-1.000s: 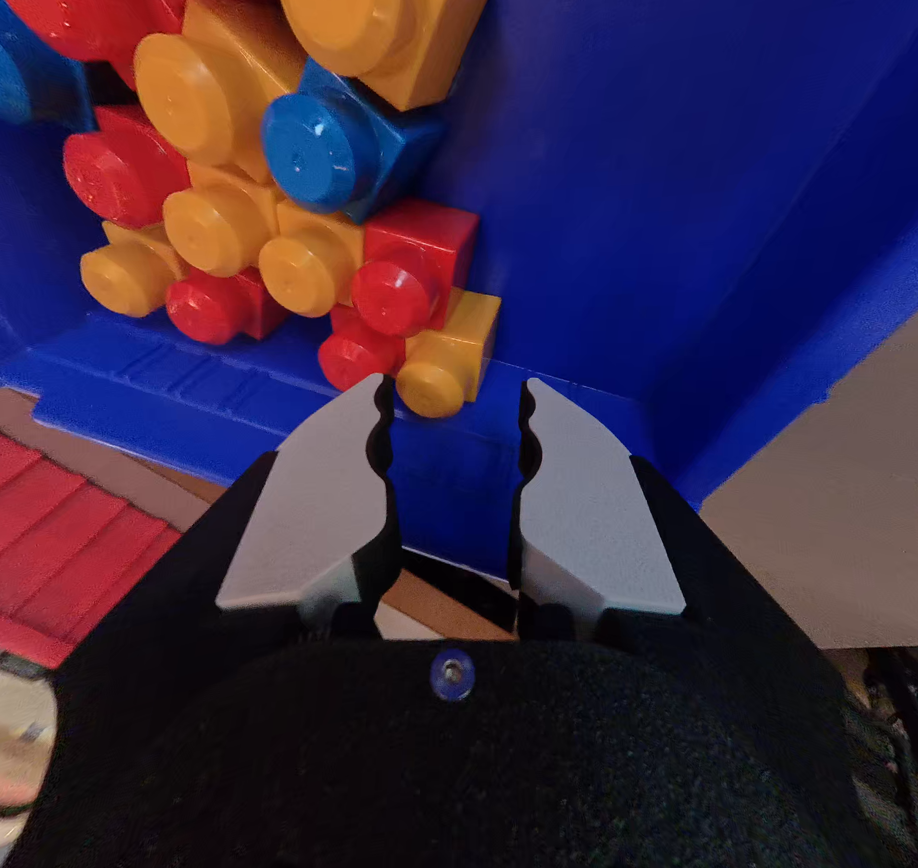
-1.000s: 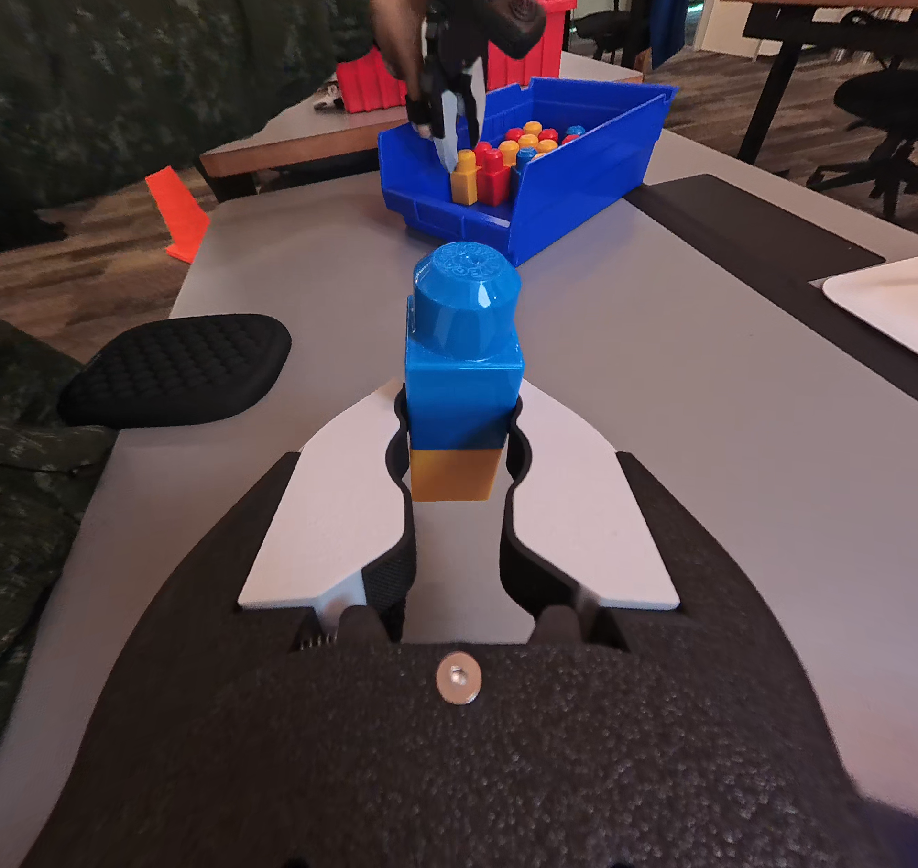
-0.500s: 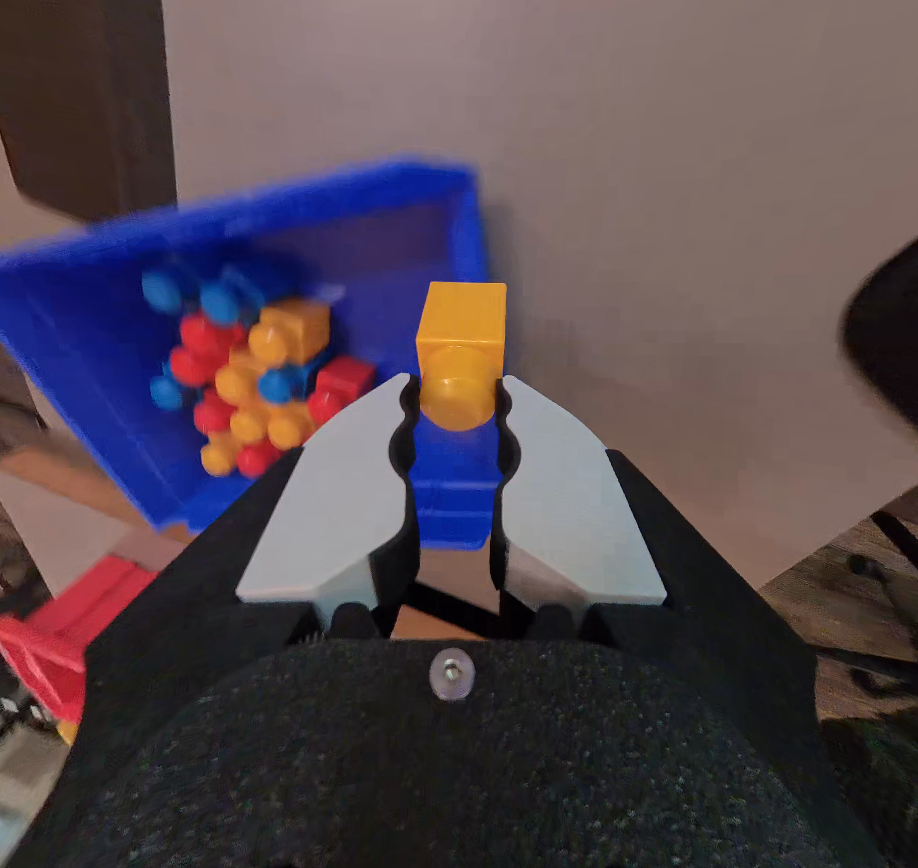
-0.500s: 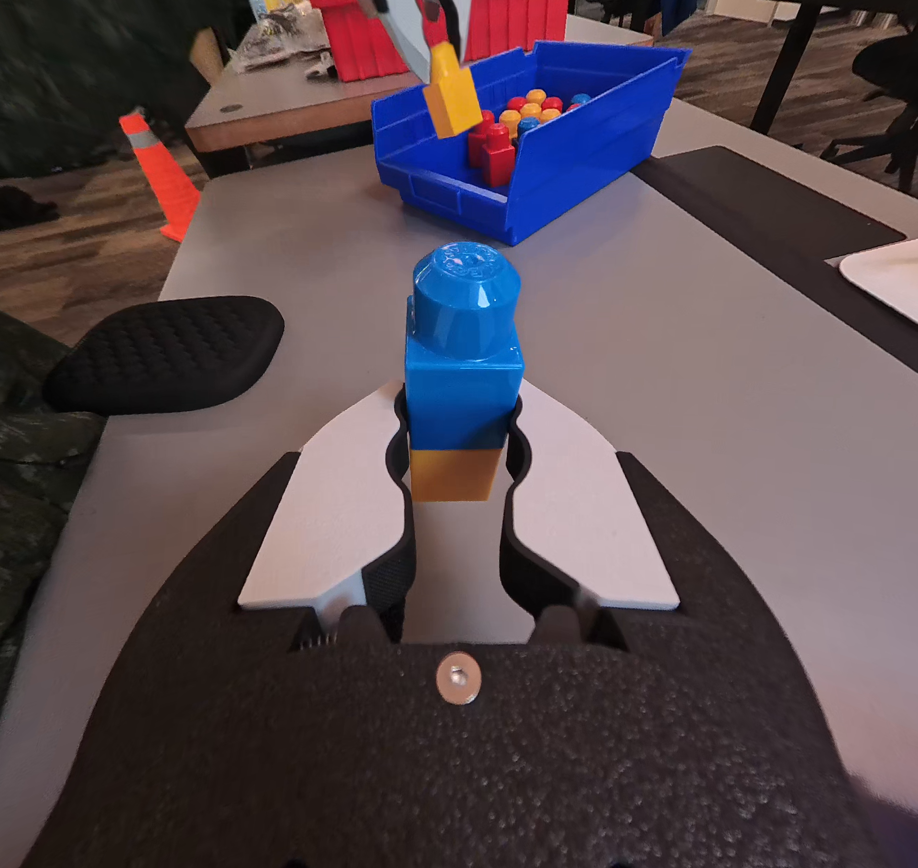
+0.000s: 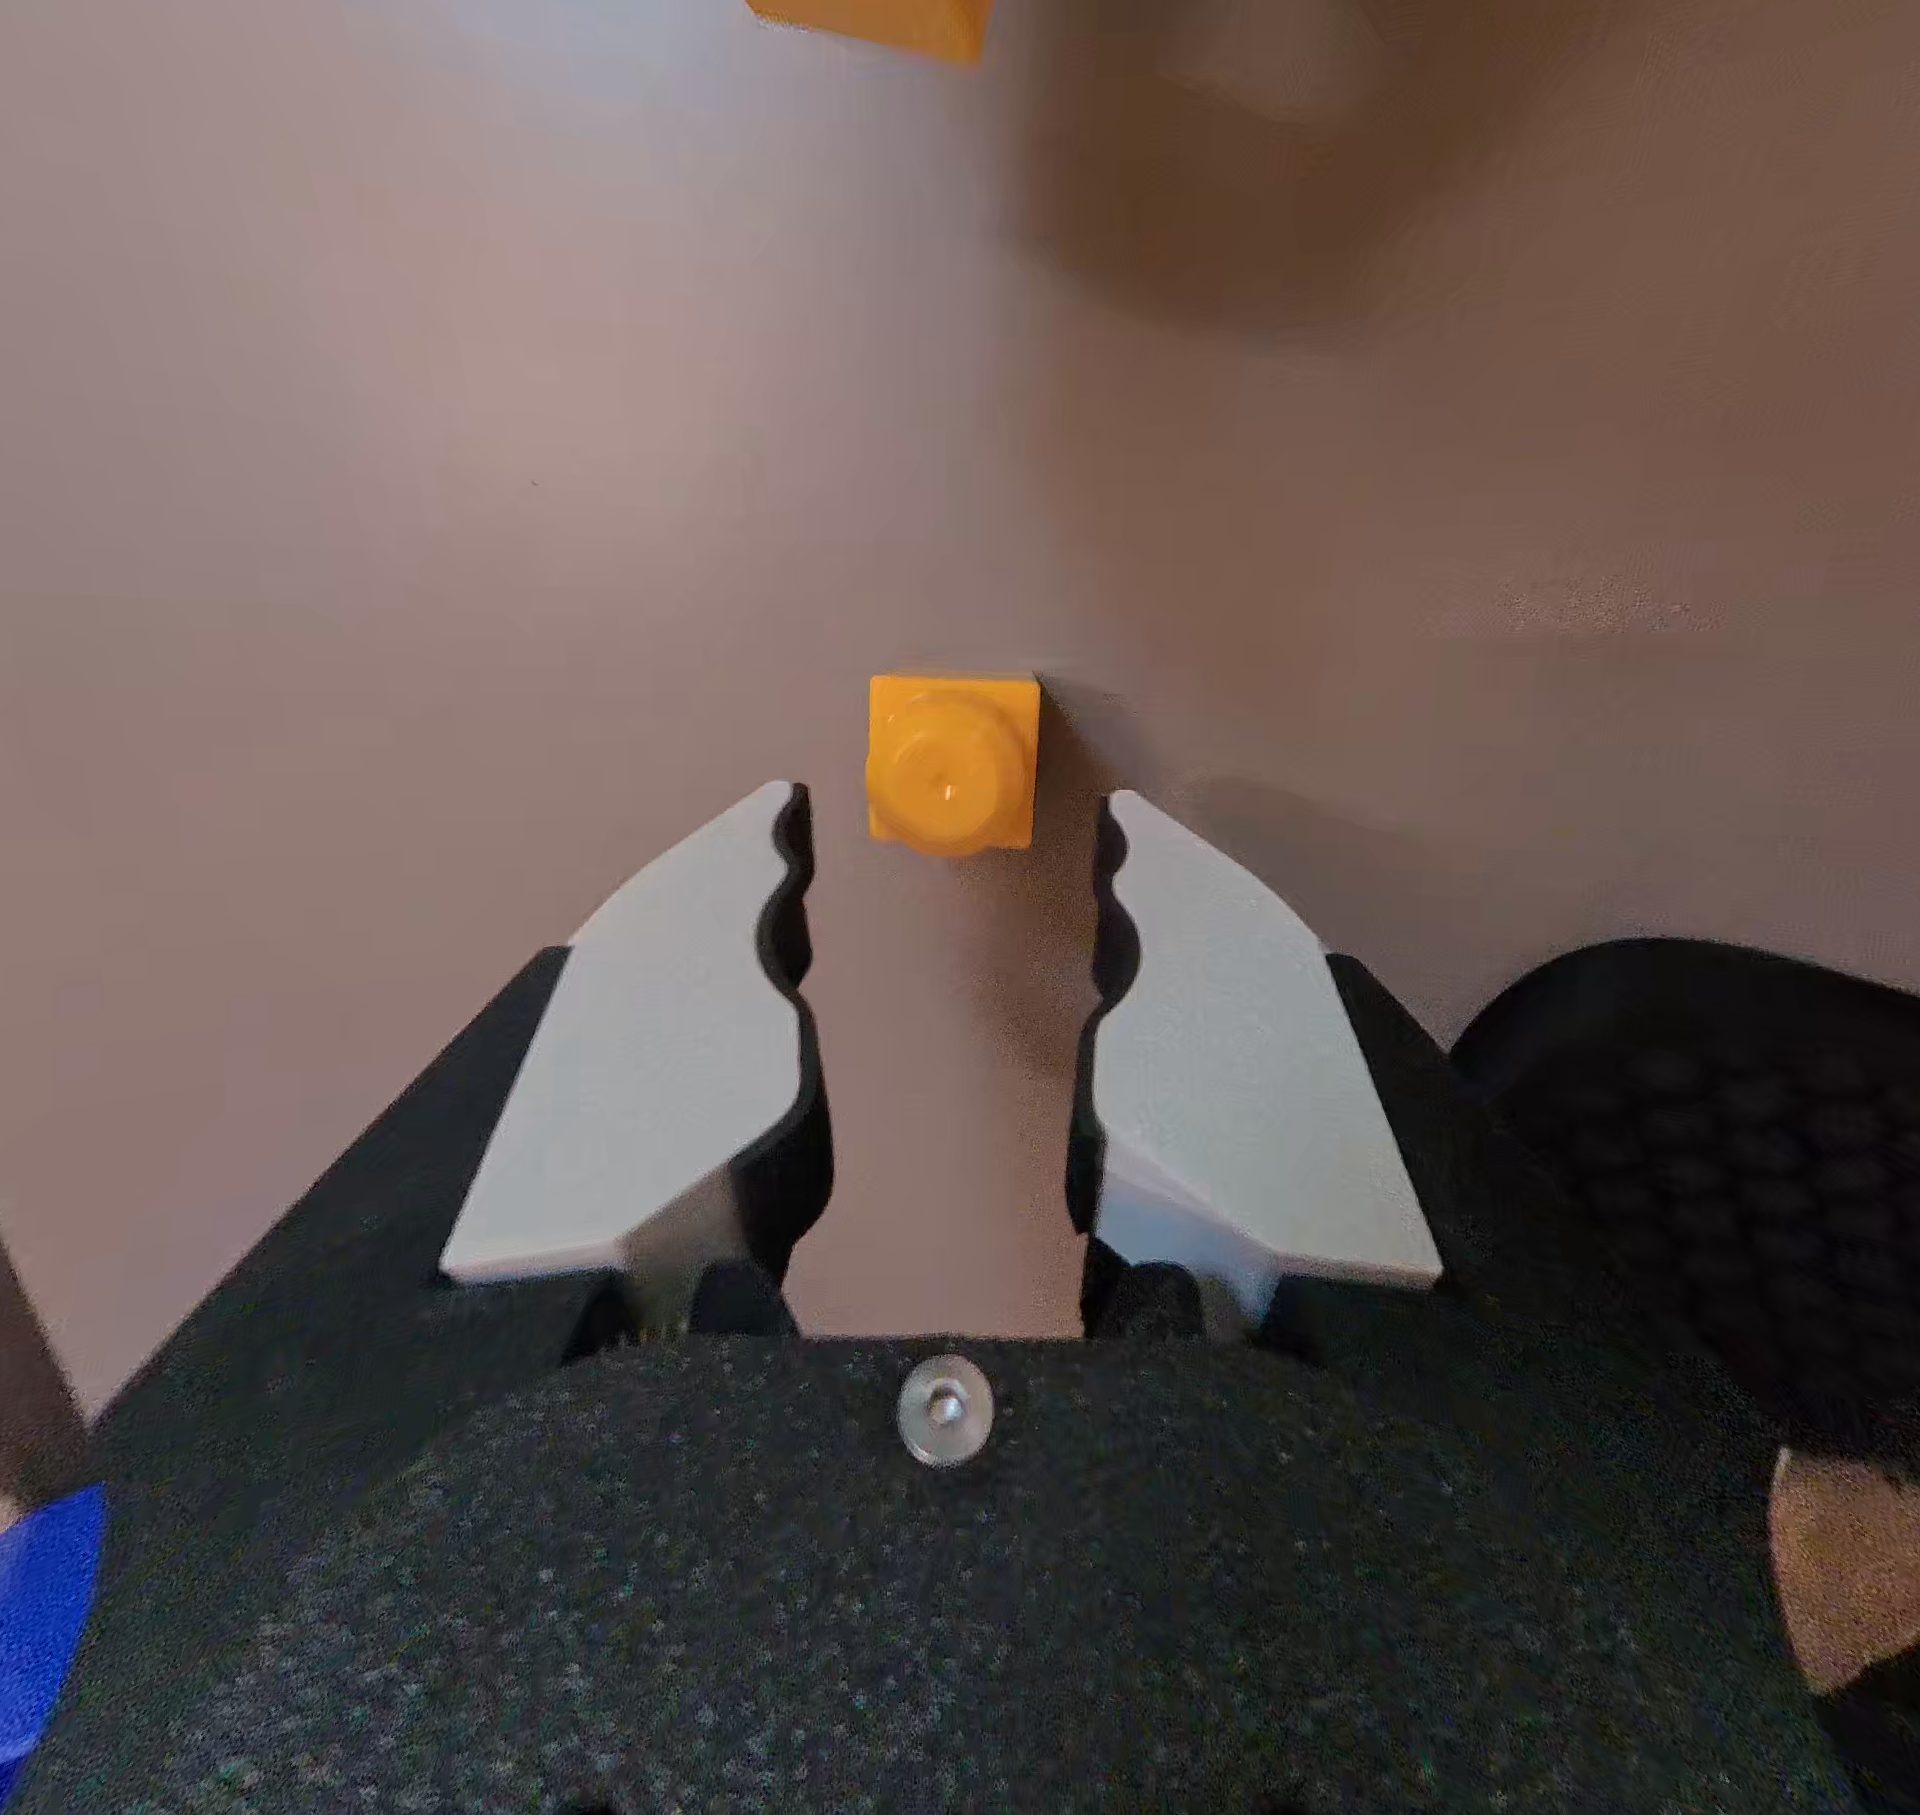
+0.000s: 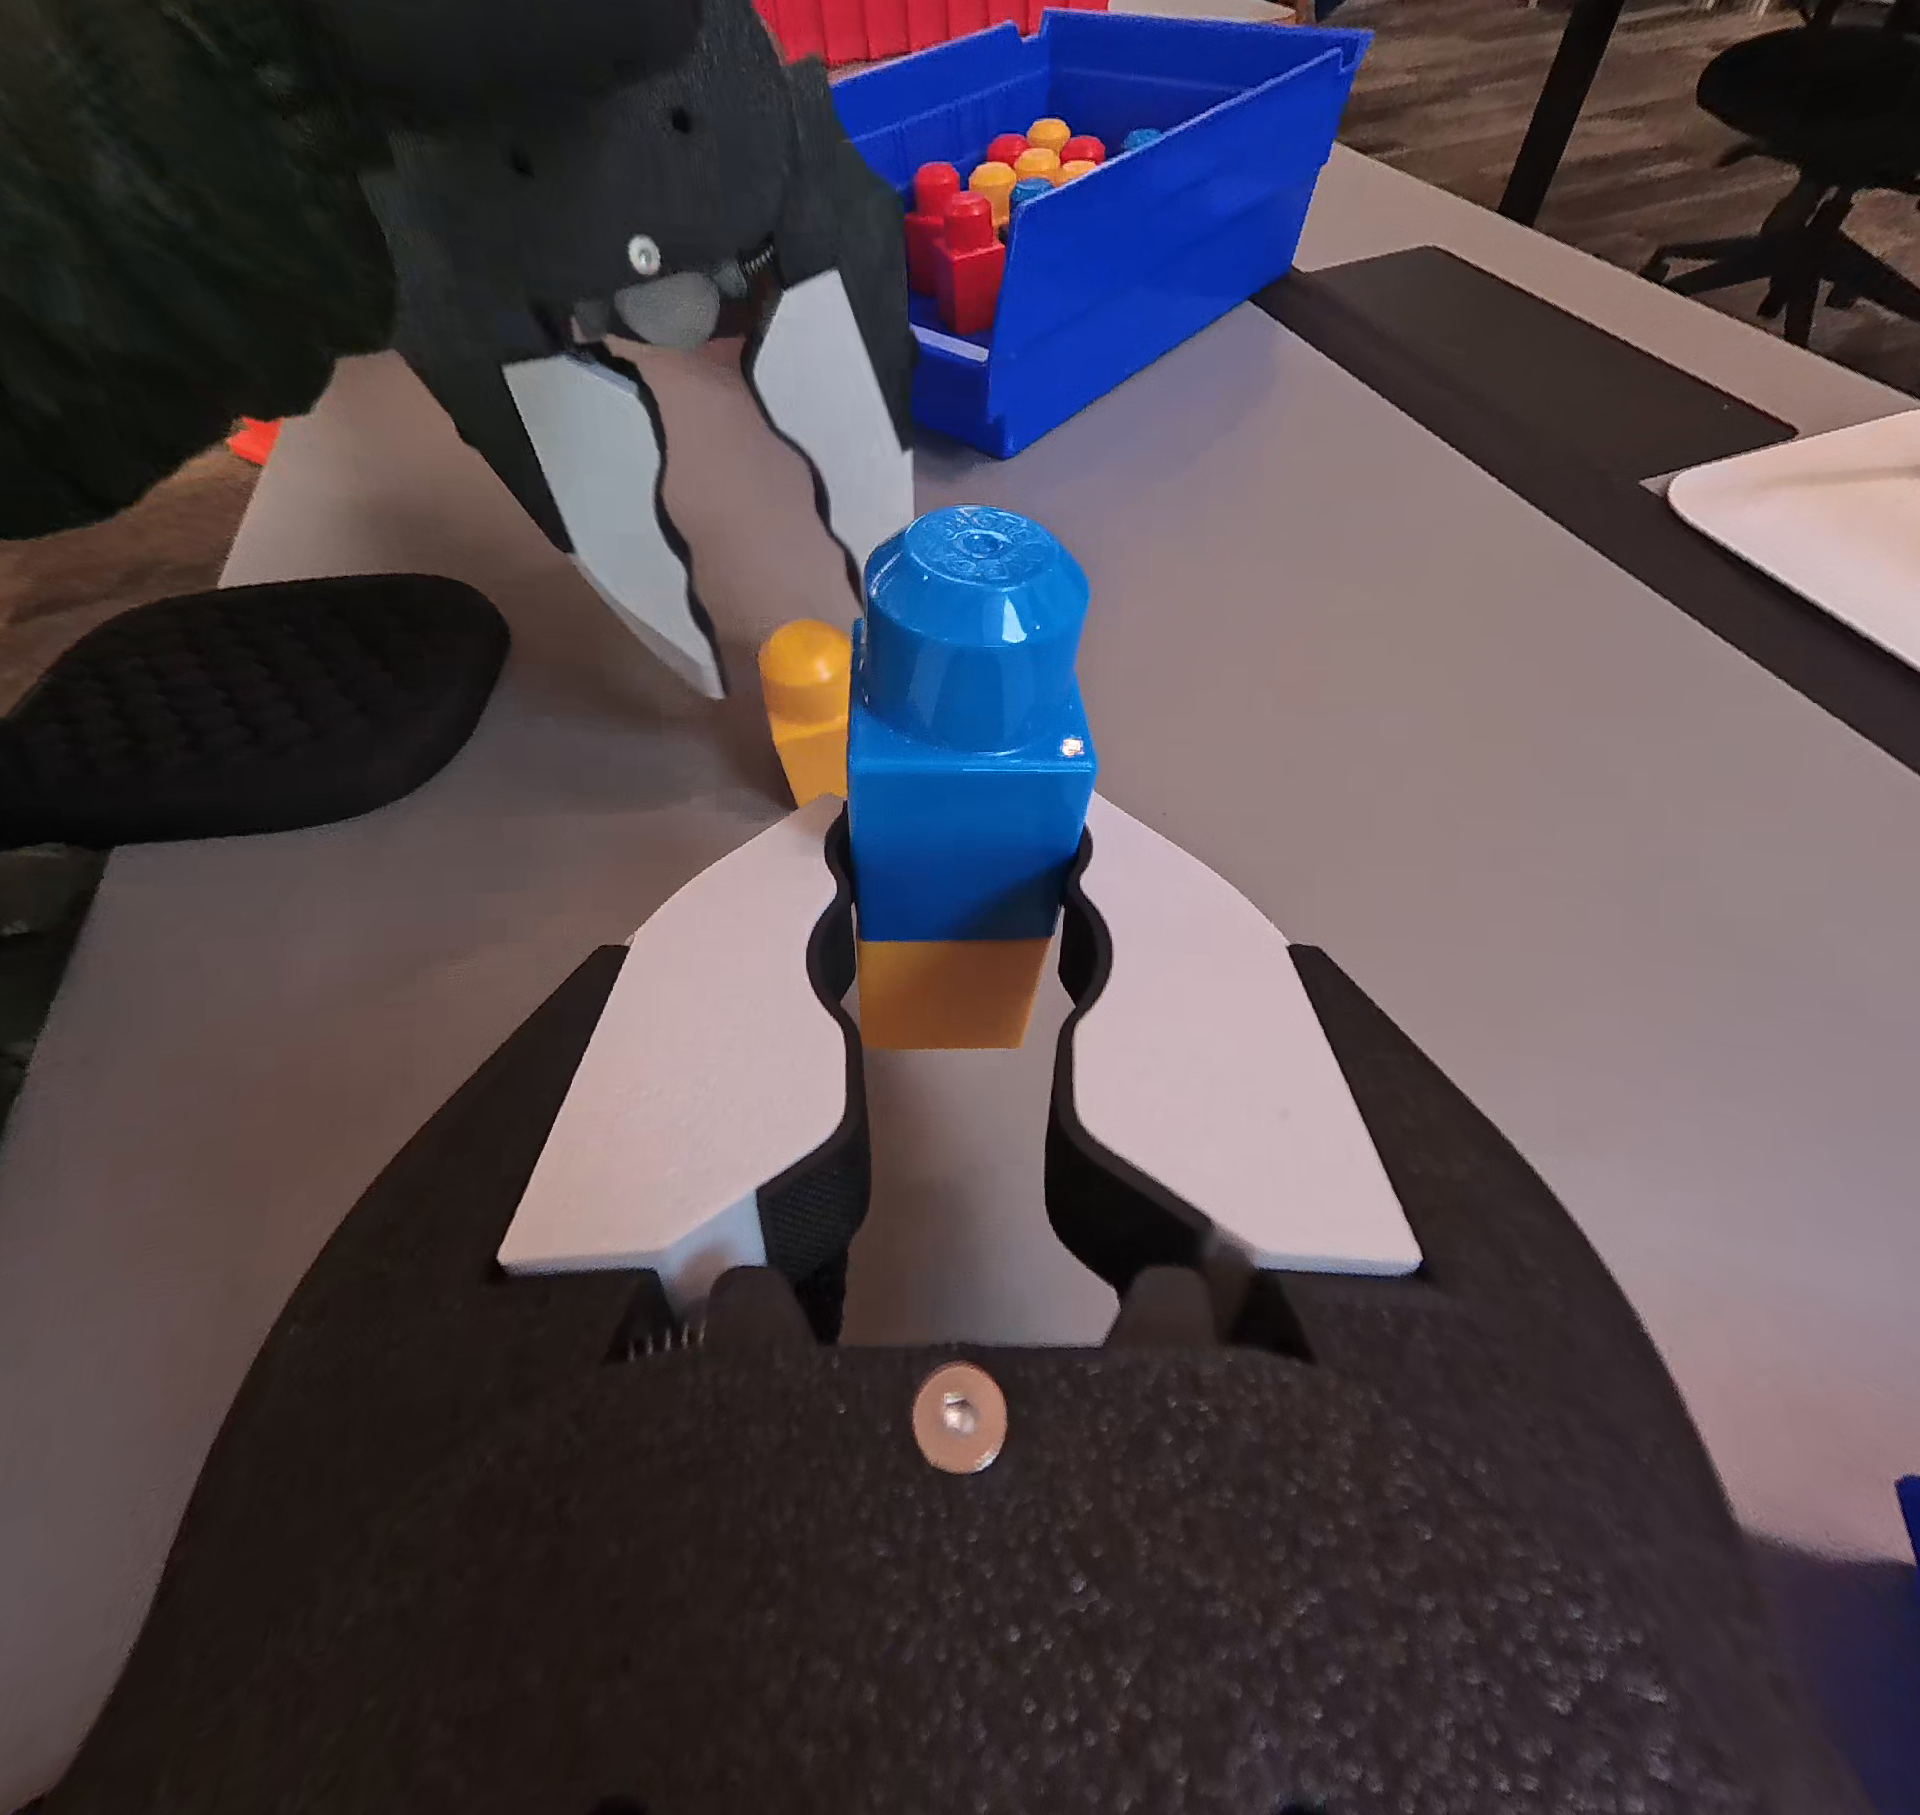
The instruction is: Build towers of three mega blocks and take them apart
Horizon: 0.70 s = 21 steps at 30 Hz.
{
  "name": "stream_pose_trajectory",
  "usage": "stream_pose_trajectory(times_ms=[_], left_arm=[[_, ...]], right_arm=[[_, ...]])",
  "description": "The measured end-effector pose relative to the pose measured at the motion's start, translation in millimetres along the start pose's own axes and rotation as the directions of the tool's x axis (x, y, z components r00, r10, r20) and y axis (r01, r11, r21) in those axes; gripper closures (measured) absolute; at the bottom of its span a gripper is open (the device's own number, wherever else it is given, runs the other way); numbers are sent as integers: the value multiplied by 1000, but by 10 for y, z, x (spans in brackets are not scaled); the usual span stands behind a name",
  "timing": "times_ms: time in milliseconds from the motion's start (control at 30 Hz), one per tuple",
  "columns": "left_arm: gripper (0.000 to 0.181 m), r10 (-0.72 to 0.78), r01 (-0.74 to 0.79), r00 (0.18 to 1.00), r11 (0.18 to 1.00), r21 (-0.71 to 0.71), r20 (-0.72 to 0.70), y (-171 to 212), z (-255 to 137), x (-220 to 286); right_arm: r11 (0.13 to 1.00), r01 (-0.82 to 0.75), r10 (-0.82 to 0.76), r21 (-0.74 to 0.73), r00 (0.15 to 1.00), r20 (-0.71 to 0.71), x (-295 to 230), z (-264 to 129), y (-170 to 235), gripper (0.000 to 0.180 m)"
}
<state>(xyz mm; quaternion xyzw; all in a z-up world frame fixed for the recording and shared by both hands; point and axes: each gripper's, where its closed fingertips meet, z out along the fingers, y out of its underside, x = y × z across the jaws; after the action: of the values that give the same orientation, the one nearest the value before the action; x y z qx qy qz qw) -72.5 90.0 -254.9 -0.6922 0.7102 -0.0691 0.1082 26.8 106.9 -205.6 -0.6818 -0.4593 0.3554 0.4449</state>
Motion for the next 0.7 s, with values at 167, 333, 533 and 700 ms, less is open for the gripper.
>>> stream_pose_trajectory(times_ms=[167,333,533,700], left_arm=[[119,-96,105,994,934,341,-42,54,-29,8],[117,-144,118,989,854,506,12,8,277,41],[143,-150,107,988,832,544,36,-283,99,-74],[143,-182,147,983,650,745,-35,-786,-794,-97]], right_arm=[[1000,-9,9,3,1000,3,15,-4,5,143],[1000,-29,29,-3,999,21,5,49,36,143],[999,-24,25,-25,1000,20,-18,80,78,143],[998,10,-7,-70,999,53,-105,110,131,143]])
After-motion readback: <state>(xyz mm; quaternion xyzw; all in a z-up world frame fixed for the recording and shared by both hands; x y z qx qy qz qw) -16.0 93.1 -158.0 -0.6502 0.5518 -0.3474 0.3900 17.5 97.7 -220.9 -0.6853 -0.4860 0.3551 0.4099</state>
